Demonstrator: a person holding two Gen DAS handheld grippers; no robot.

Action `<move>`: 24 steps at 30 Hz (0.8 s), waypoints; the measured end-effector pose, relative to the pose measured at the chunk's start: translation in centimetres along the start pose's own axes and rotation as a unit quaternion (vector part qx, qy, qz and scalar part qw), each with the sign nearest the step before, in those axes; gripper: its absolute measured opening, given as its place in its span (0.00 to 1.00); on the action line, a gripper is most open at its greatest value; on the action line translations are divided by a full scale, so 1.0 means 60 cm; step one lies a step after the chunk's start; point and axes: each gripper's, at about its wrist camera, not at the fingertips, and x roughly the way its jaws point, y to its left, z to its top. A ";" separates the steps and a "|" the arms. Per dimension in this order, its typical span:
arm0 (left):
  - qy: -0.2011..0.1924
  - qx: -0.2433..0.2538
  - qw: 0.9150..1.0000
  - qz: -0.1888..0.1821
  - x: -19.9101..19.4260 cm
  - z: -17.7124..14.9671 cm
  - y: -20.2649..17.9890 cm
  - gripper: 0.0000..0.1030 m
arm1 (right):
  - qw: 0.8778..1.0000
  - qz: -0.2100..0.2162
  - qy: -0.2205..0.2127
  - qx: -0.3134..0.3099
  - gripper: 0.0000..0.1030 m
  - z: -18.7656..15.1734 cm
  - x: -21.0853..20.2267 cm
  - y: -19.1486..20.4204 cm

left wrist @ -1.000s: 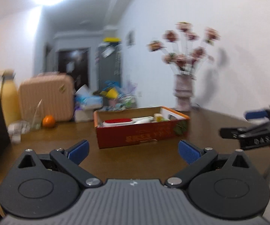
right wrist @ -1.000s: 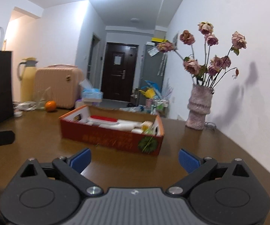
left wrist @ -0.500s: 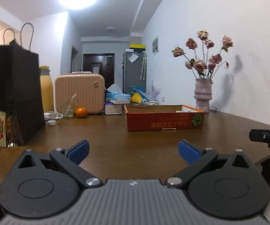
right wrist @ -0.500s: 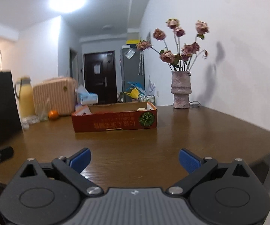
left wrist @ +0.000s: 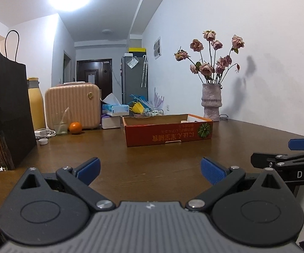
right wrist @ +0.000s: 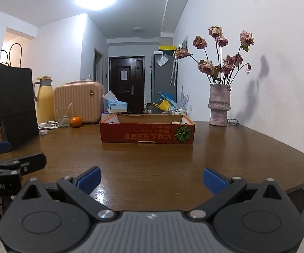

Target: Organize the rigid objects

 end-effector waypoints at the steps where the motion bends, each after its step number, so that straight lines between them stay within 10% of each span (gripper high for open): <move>1: -0.001 0.000 1.000 0.001 0.000 0.000 0.000 1.00 | 1.000 0.001 -0.001 -0.002 1.00 0.001 -0.002 0.001; 24: -0.006 -0.003 1.000 0.000 -0.002 -0.003 -0.002 1.00 | 1.000 0.003 -0.006 -0.010 1.00 0.000 -0.001 0.004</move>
